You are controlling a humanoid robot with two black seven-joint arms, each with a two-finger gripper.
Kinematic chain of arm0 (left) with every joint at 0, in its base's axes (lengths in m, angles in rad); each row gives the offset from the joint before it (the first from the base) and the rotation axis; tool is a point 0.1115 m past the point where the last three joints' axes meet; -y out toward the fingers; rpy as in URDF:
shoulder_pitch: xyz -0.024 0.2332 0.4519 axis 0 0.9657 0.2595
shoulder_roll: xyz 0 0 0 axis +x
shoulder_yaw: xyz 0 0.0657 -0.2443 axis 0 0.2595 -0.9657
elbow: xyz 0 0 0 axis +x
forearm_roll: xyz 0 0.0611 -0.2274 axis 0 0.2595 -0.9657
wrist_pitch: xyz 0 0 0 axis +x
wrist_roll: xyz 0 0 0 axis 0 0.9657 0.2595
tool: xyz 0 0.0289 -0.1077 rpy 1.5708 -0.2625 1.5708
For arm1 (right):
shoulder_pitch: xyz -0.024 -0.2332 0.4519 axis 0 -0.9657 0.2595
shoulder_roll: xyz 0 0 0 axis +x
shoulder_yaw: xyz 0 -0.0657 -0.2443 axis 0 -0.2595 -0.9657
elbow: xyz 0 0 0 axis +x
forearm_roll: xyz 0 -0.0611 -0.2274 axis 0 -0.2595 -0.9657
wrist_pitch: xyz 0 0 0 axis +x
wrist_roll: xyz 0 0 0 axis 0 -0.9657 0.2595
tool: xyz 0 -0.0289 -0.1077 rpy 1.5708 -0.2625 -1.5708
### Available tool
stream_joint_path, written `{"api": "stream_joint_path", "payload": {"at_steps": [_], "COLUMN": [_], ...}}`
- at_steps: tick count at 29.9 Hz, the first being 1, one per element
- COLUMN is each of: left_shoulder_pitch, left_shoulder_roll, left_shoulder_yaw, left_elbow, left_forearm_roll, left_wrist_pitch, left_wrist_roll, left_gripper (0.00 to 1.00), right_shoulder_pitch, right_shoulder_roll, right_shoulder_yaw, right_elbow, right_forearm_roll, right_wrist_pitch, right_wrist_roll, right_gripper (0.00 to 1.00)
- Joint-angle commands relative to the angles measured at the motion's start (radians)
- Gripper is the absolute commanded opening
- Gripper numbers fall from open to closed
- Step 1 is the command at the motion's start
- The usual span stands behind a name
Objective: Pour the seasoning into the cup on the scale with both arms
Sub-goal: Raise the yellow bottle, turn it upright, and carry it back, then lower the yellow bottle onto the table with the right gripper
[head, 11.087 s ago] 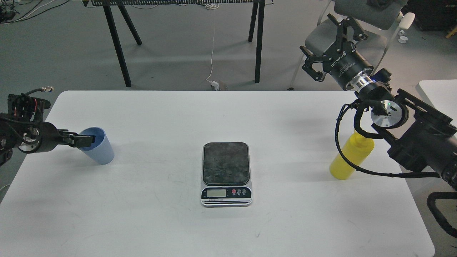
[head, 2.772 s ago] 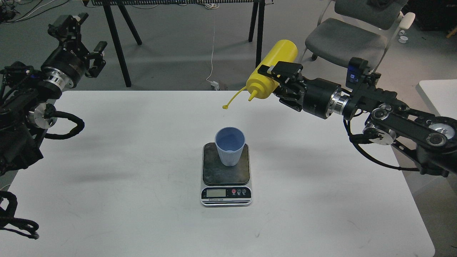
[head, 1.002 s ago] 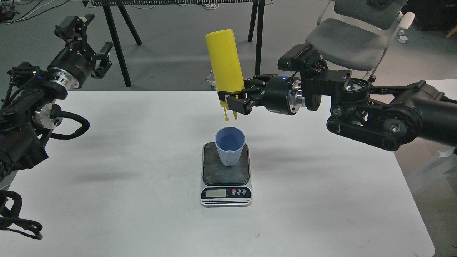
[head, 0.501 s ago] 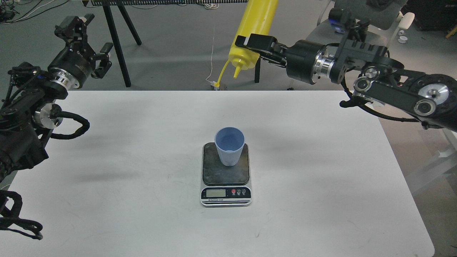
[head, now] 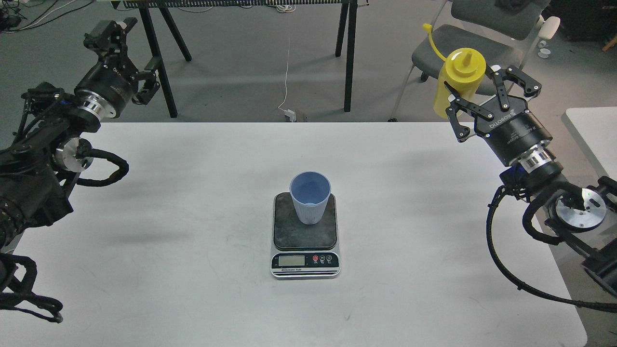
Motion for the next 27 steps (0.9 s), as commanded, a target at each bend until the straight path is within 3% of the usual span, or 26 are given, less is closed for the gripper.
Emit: {"api": "stream_joint_path", "payload": {"at_steps": [1, 5, 10, 27], "left_shoulder_pitch": [0.002, 0.002, 0.005, 0.005], "left_shoulder_roll": [0.0, 0.0, 0.004, 0.0], "left_shoulder_yaw": [0.0, 0.001, 0.001, 0.001], "left_elbow": [0.0, 0.0, 0.0, 0.0], "left_forearm_roll": [0.0, 0.001, 0.003, 0.003], "left_wrist_pitch": [0.0, 0.0, 0.0, 0.0], "left_wrist_roll": [0.0, 0.0, 0.0, 0.0], "left_gripper": [0.9, 0.91, 0.91, 0.91], "right_shoulder_pitch": [-0.139, -0.272, -0.361, -0.412], "right_shoulder_roll": [-0.004, 0.007, 0.012, 0.164], "right_shoulder_yaw": [0.088, 0.142, 0.142, 0.13], "right_elbow": [0.093, 0.182, 0.224, 0.037], "right_forearm_roll": [0.086, 0.087, 0.084, 0.055], "right_wrist_pitch": [0.0, 0.0, 0.0, 0.0], "right_wrist_roll": [0.023, 0.119, 0.199, 0.199], "right_gripper": [0.15, 0.14, 0.15, 0.16]}}
